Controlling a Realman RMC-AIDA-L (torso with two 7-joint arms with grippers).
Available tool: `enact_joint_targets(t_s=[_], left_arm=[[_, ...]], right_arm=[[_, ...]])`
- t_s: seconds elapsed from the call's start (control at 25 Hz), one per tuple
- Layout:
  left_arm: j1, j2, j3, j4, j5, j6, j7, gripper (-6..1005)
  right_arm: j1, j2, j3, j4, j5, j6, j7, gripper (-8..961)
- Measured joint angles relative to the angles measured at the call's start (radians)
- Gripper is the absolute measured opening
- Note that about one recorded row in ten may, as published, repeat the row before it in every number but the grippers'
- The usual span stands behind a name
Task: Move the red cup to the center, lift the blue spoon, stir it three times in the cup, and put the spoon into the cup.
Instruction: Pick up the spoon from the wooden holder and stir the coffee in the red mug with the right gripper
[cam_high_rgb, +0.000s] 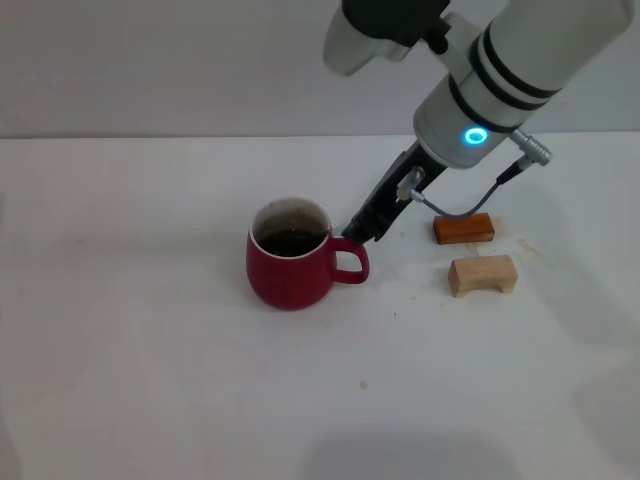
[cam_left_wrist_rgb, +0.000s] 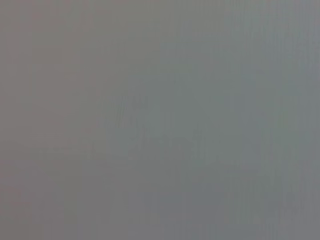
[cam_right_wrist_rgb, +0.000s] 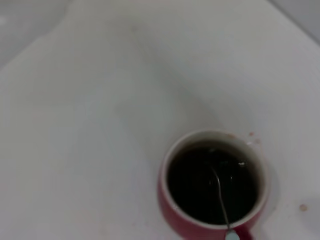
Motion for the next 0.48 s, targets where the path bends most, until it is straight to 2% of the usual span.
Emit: enact_joint_targets(t_s=[0.24, 0.48], left_arm=[[0.000, 0.000, 0.000, 0.000, -0.002, 0.000, -0.001, 862], [-0.002, 0.001, 0.000, 0.000, -0.005, 0.000, -0.001, 862]], right_arm=[[0.014, 0.010, -0.021, 0.003, 0.024, 0.004, -0.001, 137], [0.022, 0.010, -0.023, 0.006, 0.043, -0.065, -0.001, 137]])
